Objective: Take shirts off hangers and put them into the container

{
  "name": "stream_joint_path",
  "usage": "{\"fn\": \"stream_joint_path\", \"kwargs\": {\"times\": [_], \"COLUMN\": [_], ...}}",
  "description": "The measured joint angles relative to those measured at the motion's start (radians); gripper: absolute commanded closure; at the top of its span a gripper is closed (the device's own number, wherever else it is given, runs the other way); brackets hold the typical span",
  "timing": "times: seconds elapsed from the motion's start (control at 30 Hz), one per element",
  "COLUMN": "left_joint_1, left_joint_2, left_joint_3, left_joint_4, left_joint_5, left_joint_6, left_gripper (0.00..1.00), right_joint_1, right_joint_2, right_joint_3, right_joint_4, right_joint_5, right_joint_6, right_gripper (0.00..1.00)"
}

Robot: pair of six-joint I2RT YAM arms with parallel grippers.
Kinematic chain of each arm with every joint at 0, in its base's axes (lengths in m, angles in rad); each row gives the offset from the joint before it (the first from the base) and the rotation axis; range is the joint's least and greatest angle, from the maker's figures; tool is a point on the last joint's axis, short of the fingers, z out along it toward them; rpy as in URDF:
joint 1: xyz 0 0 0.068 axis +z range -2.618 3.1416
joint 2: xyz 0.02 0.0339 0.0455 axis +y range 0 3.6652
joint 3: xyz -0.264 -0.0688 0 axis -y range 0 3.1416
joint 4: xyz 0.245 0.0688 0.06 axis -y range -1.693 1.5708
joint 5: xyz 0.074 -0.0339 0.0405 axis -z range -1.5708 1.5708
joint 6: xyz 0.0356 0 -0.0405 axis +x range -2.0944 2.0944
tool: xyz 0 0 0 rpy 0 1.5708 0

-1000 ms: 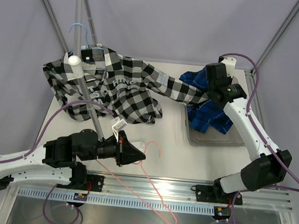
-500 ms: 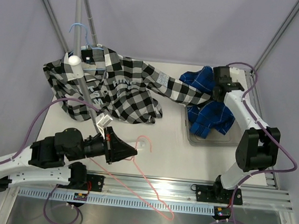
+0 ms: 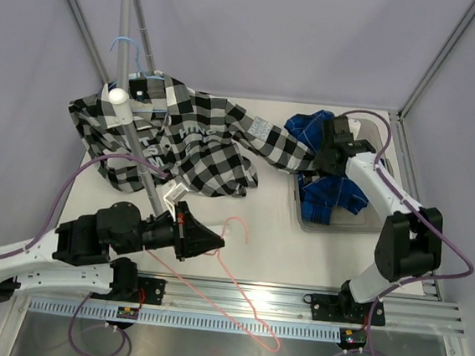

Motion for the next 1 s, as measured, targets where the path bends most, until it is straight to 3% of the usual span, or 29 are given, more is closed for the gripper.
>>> {"fn": "stream_joint_path", "kwargs": {"times": [0.03,0.2,0.37,0.77,0.93,1.0], "left_joint_1": [-0.001,-0.003,-0.006,-0.011,-0.011,-0.011], "left_joint_2": [-0.007,-0.034,-0.029,-0.026,-0.016,-0.009], "left_joint_3": [-0.003,-0.031,-0.035,-0.035,-0.035,-0.035], "left_joint_4": [0.005,0.035,0.047,0.047,0.046,0.046], "left_joint_5": [0.0,0.002,0.005,0.007,0.006,0.006], "left_joint_6": [-0.001,-0.003,-0.003,-0.008,-0.01,-0.011], "left_gripper": [1.0,1.0,1.0,1.0,1.0,1.0], "right_joint_1": [0.025,0.201,0.227,0.231,0.251,0.269], "right_joint_2": [-0.028,-0.243,-0.349,-0.057,0.091,0.167], "right_joint_3": [0.021,0.121,0.147,0.15,0.261,0.331], "right_joint_4": [-0.016,-0.031,-0.008,0.003,0.022,0.034], "right_joint_5": [0.006,-0.053,-0.18,-0.312,-0.308,-0.31], "right_joint_6": [-0.011,-0.079,-0.136,-0.217,-0.253,-0.265], "right_gripper": [0.01,0.01,0.01,0.04,0.8,0.99]}}
